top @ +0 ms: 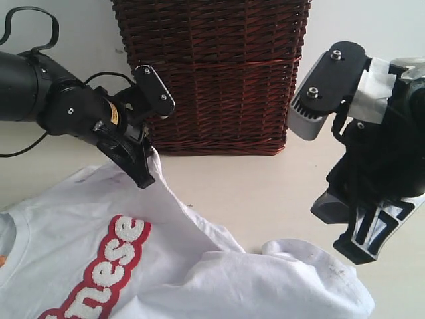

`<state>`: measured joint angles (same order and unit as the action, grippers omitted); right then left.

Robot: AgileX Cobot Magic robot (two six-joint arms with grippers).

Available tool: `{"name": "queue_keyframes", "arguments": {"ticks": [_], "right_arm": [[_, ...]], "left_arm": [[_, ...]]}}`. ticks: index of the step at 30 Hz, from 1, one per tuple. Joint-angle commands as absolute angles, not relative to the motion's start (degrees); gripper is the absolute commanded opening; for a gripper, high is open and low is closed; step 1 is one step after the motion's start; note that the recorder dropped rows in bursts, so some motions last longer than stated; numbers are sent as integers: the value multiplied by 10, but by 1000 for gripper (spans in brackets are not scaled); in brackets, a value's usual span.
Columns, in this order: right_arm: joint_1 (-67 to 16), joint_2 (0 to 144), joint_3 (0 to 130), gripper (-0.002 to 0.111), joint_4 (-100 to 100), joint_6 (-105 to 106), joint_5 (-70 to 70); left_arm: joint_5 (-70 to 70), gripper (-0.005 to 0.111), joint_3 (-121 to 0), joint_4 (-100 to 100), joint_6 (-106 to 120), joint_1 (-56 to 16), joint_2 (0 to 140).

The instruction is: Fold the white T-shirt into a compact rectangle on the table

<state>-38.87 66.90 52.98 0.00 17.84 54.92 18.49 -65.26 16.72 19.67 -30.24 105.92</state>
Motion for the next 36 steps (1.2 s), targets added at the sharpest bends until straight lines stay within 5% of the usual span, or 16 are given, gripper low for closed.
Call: {"name": "queue_keyframes", "arguments": {"ticks": [1, 7, 11, 21, 36], "right_arm": [[-386, 668, 531, 43, 0, 183, 542], [-386, 668, 531, 43, 0, 183, 541], [-386, 668, 531, 43, 0, 178, 541], [-386, 668, 531, 43, 0, 178, 543], [-386, 668, 531, 43, 12, 178, 545]], "left_arm": [[139, 39, -656, 310, 69, -279, 1066], [170, 43, -656, 684, -324, -239, 1063], [178, 49, -655, 666, -333, -249, 1055], [279, 49, -655, 42, 179, -176, 1044], [186, 49, -655, -160, 388, -159, 1113]]}}
